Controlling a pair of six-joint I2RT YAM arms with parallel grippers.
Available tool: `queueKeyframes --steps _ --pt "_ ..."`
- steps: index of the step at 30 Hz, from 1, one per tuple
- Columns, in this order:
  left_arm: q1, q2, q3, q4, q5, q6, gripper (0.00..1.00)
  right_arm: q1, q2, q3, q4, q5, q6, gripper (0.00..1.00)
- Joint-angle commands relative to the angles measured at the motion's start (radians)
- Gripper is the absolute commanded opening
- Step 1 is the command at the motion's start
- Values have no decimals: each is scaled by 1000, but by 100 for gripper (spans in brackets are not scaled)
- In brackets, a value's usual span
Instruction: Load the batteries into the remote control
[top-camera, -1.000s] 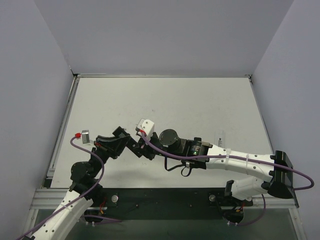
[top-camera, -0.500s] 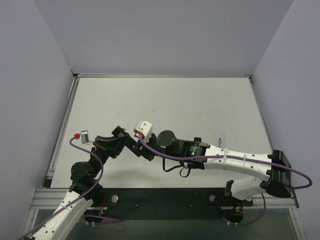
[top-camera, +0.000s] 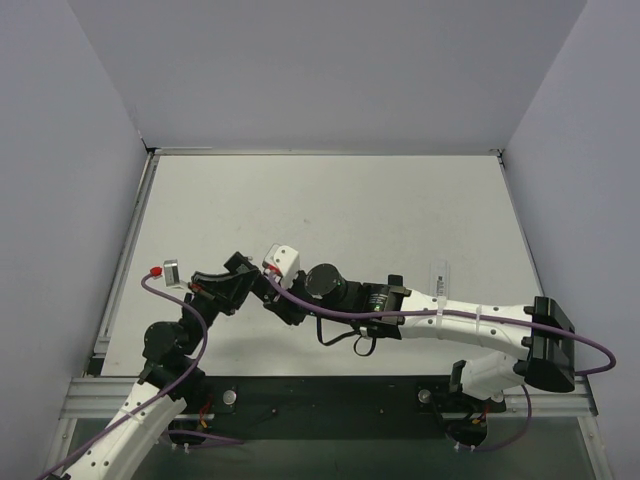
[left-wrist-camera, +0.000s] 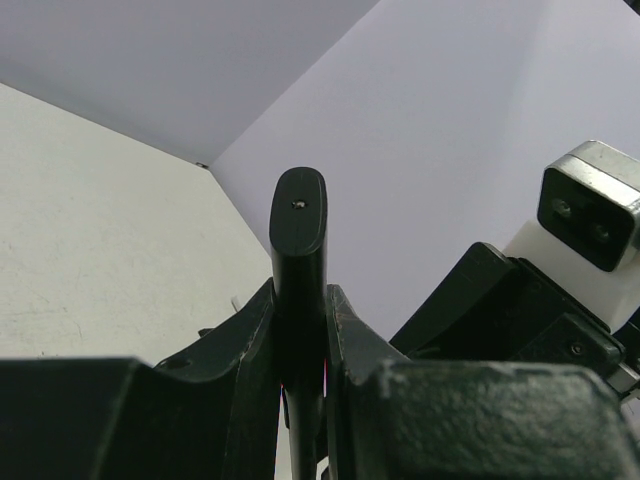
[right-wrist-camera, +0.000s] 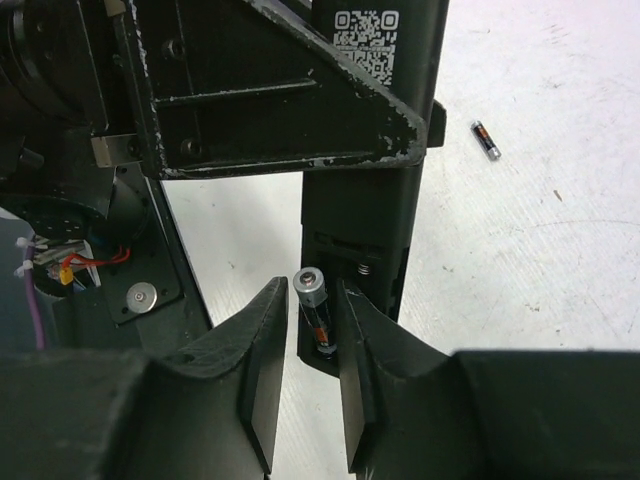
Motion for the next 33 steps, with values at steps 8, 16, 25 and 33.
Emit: queueKeyframes --steps 8,16,25,33 --pt "-1 -11 50 51 1 -36 0 7 32 51 -35 22 18 25" --pt "-1 -9 28 -6 -33 -111 0 4 43 66 -59 66 21 25" --pt "-3 3 -10 -12 -41 -186 0 -33 88 132 -159 65 97 19" --pt "-1 25 -1 -64 -41 -171 0 -40 99 160 -197 43 94 20"
